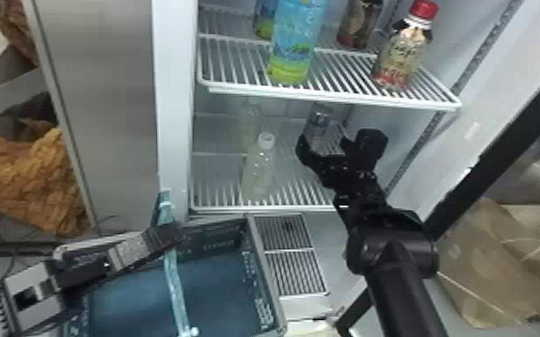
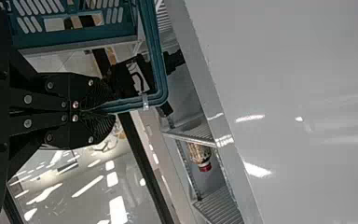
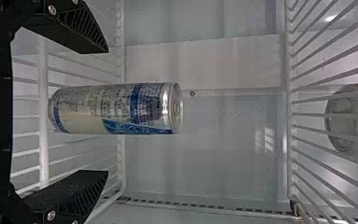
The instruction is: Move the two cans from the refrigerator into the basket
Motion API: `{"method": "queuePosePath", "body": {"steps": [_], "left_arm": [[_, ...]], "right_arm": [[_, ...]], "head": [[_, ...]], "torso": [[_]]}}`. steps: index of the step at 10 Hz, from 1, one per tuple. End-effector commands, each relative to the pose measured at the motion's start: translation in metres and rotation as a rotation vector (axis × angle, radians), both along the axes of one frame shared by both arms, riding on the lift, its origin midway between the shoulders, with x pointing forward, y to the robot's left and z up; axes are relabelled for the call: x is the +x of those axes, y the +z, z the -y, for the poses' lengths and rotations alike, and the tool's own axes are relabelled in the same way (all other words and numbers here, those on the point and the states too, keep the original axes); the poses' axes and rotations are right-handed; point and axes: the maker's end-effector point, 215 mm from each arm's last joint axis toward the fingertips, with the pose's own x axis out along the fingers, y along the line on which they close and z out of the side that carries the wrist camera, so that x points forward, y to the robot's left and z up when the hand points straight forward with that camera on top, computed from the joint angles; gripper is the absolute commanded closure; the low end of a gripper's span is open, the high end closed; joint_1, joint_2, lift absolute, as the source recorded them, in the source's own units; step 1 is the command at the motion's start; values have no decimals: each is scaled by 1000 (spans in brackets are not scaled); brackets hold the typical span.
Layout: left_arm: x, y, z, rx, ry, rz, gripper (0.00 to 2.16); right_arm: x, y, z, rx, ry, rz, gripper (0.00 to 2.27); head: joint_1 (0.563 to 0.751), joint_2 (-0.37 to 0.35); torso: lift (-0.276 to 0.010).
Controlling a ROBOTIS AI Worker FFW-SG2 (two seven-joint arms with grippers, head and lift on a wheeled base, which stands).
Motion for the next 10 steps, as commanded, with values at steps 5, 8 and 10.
{"method": "queuePosePath", "body": {"steps": [5, 8, 10], "left_arm": [[1, 0, 1, -4, -2, -1, 1210], [3, 1, 2, -2, -5, 3, 1210], [4, 3, 3, -6, -7, 7, 1210]], "right_arm": [[17, -7, 1, -18, -23, -31, 116], [26, -11, 5, -13, -40, -50, 111], [33, -6, 9, -14, -55, -48, 111]], "head": [[695, -272], [695, -274], [695, -276]], "torso": [[-219], [-219], [-219]]}}
